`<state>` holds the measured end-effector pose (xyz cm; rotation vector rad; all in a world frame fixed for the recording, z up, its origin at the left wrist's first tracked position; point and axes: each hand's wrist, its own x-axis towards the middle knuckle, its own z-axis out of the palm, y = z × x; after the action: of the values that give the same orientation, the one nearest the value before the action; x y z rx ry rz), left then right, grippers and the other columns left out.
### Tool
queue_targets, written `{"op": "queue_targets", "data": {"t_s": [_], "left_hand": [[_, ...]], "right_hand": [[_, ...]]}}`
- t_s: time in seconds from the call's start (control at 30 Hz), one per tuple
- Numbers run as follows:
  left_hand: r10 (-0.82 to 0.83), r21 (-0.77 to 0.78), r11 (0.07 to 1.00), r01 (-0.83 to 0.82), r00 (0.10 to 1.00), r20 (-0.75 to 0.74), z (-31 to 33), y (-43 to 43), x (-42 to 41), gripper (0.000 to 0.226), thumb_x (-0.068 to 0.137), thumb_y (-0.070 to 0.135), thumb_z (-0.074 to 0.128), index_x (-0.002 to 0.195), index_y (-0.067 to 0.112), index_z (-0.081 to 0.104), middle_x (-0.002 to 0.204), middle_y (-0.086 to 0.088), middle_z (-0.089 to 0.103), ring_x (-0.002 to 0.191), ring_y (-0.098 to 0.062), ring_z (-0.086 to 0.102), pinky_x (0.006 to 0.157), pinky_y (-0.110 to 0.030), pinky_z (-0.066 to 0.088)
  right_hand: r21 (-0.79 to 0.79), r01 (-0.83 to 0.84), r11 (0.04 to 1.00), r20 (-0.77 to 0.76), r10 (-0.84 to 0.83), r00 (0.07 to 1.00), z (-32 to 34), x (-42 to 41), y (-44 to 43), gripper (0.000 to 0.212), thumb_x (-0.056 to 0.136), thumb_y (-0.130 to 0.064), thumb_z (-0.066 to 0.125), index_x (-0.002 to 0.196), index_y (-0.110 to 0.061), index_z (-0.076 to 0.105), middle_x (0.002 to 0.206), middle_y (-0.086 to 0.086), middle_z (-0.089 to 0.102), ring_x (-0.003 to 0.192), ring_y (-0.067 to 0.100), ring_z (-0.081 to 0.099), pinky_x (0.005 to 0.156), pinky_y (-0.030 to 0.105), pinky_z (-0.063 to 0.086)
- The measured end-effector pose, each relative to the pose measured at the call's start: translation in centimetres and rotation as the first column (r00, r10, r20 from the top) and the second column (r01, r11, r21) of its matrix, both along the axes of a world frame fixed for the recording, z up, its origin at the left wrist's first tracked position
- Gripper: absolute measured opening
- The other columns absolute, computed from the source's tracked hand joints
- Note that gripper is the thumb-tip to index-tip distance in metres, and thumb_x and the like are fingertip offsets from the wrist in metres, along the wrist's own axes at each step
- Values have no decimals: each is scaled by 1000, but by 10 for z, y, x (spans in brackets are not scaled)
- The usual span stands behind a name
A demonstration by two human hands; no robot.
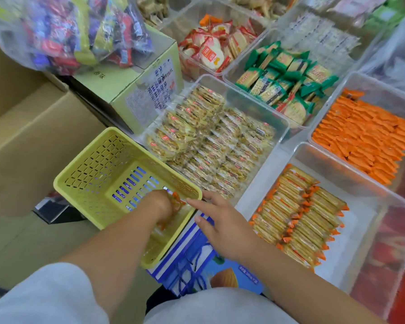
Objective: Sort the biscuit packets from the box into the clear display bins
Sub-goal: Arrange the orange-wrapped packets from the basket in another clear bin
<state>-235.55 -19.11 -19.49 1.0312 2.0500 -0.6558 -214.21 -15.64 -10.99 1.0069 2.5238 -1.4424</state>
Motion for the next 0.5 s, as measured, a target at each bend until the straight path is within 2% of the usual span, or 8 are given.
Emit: {"op": "queue_targets", "data": {"t_s": [0.1, 0.23, 0.33, 0.4, 0.5], "left_hand": [[46, 61, 997, -45, 999, -18, -6, -6, 2, 48, 96, 35, 68, 134, 8, 57, 122, -11, 67, 105, -25, 68, 81, -33, 55], [73, 95, 993, -76, 997, 35, -3, -8, 4, 50, 96, 28, 68, 137, 10, 49, 120, -11, 68, 105, -27, 69, 83, -37, 58], [17, 54, 998, -17, 1000, 5, 8, -8, 6, 50, 96, 22, 68, 139, 8, 47, 117, -9, 67, 103, -25, 68, 81, -34, 58], [-30, 67, 997, 29, 999, 15, 24, -4, 6, 35, 98, 27, 63, 127, 8, 58, 109, -8, 68, 99, -23, 68, 81, -34, 57], [57, 252, 965, -70, 996, 62, 58, -5, 2, 18, 94, 34, 65, 97, 16, 64, 82, -1, 67, 74, -16, 66, 58, -30, 48]], "right_hand": [[-17, 5, 1000, 6, -5, 1000, 1, 1, 1, 44, 108, -33, 47, 149, -47, 43, 162, -8, 25, 147, 15, 30, 116, 31, 32], [-46, 10, 999, -12, -10, 1000, 1, 4, 3, 46, 107, -30, 48, 151, -45, 42, 155, -10, 33, 138, 13, 39, 106, 22, 33], [-75, 42, 996, -47, -46, 998, 4, 8, 2, 48, 107, -29, 48, 151, -47, 39, 148, -13, 38, 125, 8, 47, 103, 27, 41], [-73, 78, 994, -70, -83, 994, 6, 13, 3, 47, 107, -33, 48, 151, -46, 39, 142, -15, 44, 114, 1, 53, 98, 29, 47], [-112, 194, 974, -134, -209, 969, 9, 25, 8, 41, 104, -36, 53, 145, -40, 49, 129, -19, 53, 106, -7, 54, 88, 23, 49]]}}
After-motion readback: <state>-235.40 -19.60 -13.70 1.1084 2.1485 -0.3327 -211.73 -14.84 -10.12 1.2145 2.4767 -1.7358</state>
